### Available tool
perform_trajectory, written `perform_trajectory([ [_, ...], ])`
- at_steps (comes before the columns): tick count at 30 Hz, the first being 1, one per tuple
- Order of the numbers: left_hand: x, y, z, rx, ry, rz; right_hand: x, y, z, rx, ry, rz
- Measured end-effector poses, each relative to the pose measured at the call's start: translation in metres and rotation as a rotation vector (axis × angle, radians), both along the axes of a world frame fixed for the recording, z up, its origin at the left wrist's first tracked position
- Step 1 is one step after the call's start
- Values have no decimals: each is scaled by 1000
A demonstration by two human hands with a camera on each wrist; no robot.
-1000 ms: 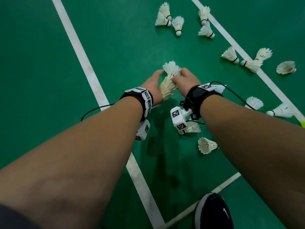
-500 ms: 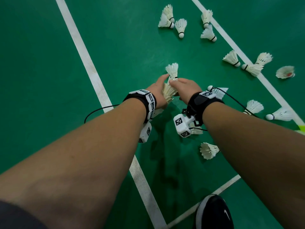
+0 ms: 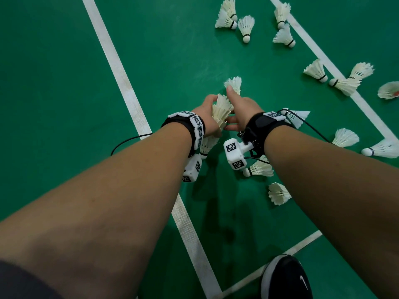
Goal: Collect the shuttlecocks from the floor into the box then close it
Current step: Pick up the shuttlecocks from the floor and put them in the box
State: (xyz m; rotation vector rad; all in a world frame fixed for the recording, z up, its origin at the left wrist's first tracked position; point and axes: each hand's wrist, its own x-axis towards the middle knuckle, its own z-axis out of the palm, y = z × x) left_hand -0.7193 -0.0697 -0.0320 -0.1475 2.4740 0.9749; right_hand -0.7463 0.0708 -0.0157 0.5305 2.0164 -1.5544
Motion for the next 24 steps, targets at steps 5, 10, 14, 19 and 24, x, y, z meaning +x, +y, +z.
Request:
perform_trajectory([
  [5,-1,-6,-7,-25,1,77,-7,-11,-15,25,-82,-18],
  [10,-2,-12,-17,-47,-34,105,-3,-19,-32,118,-115,86],
  [14,-3,-16,-31,-44,-43,120,-5,-21,-46,125,-136,102],
  [19,-5,-16,-32,-44,-71,143,0,-22,-47,56,-191,65],
  [24,51,5,-18,-5,-195,291,63,-15,-26,-66,-400,-77],
])
